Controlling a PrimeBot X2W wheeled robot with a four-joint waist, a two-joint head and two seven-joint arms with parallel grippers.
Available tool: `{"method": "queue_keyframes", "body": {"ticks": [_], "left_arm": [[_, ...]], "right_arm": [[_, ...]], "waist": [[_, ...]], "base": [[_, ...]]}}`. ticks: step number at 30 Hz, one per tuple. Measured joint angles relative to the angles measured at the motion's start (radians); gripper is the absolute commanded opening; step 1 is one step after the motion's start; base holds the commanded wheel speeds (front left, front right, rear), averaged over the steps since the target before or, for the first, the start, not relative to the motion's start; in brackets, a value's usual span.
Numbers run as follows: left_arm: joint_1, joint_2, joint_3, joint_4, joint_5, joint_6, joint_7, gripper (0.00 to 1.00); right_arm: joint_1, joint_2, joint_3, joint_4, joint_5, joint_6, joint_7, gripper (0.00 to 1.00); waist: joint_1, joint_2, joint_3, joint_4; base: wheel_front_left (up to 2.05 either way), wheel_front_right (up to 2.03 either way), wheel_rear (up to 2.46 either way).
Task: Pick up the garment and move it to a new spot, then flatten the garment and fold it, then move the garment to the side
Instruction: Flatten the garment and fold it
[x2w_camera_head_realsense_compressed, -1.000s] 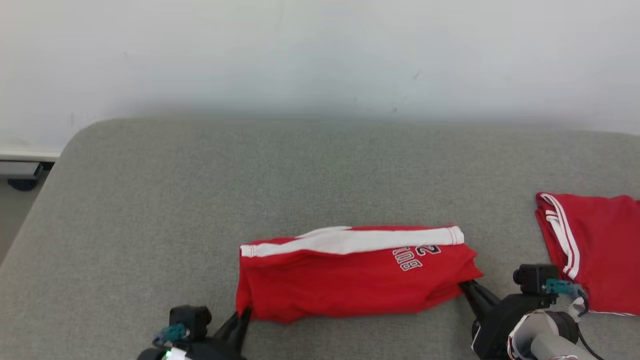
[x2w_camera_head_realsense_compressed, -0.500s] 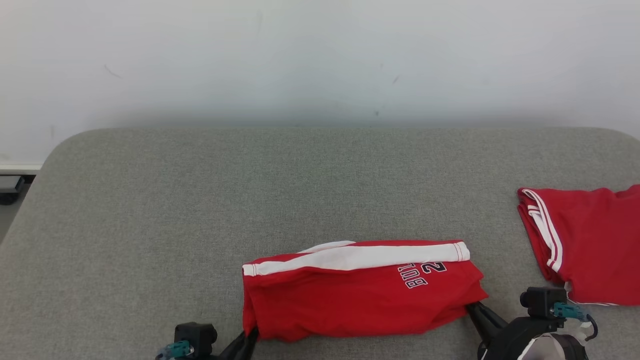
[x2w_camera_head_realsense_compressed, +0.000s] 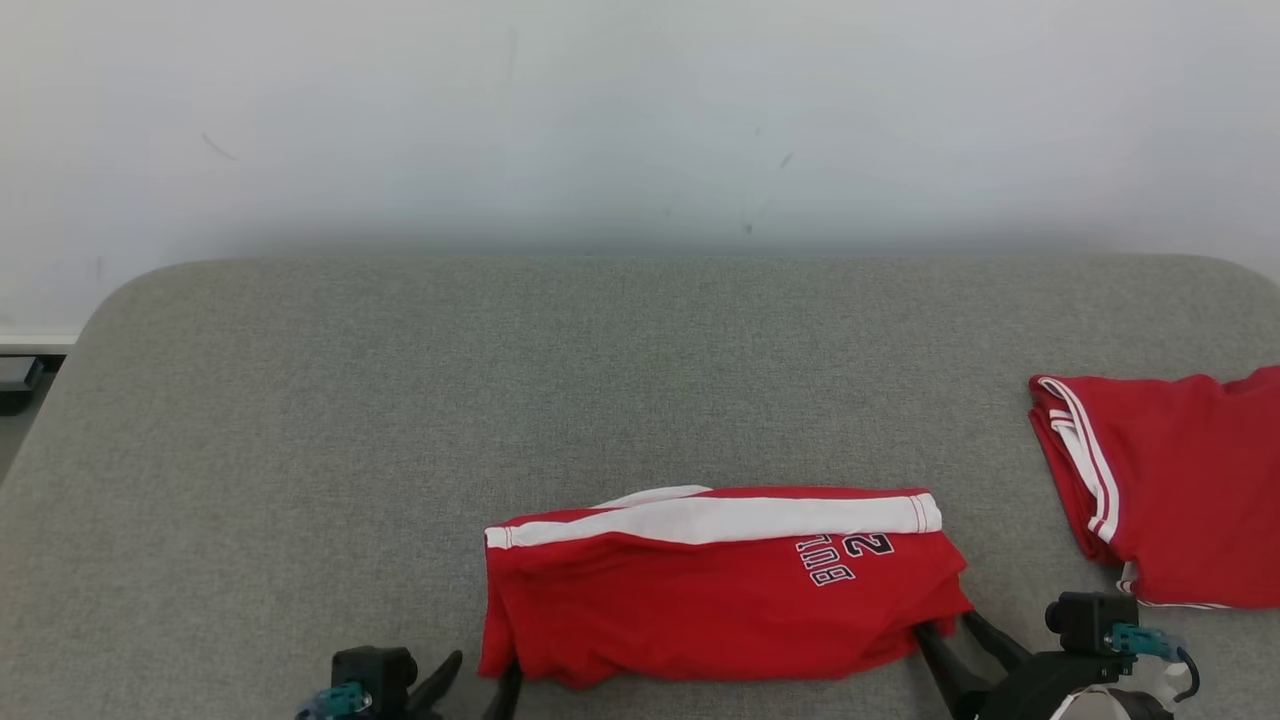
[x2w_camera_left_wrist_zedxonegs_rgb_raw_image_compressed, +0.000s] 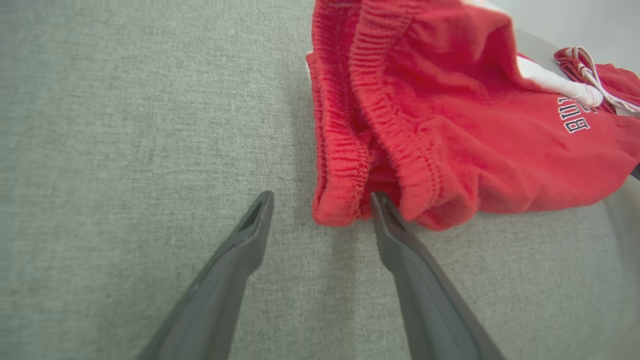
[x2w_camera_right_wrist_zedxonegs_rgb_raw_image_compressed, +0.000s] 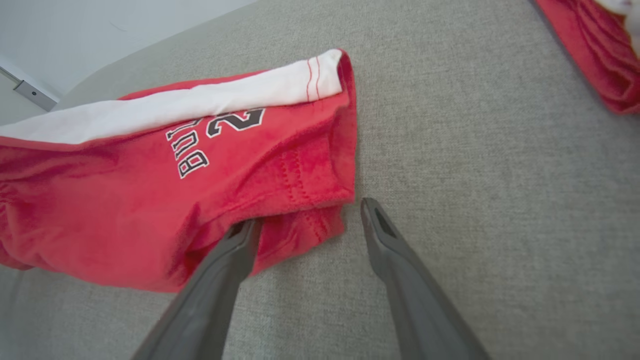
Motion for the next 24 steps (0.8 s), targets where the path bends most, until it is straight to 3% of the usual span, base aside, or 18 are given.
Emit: {"method": "queue_keyframes", "body": {"ticks": [11,16,19,24], "left_arm": [[0.071,0.064,0.053,-0.146,-0.01,0.061,-0.037,1.0],[0.103,0.107,0.085,-0.223,-0.006,0.112,-0.067,1.0],[0.102,0.138,0.112,-0.262,0.034,0.169,-0.089,1.0],[0.104,0.148,0.147,-0.318,0.064,0.181,-0.099,1.0]], "right_arm": [[0.065,-0.063,-0.026,-0.079,-0.001,-0.005,-0.005,1.0],[0.071,-0.089,-0.053,-0.143,-0.006,-0.024,-0.009,1.0],[0.068,-0.101,-0.074,-0.186,-0.03,-0.04,-0.01,1.0],[0.066,-0.113,-0.115,-0.242,-0.056,-0.064,-0.01,1.0]], "waist": [[0.0,0.0,-0.016,-0.005],[0.0,0.0,-0.024,-0.015],[0.0,0.0,-0.027,-0.023],[0.0,0.0,-0.03,-0.035]], "base": [[0.0,0.0,0.0],[0.0,0.0,0.0],[0.0,0.0,0.0],[0.0,0.0,0.0]]}}
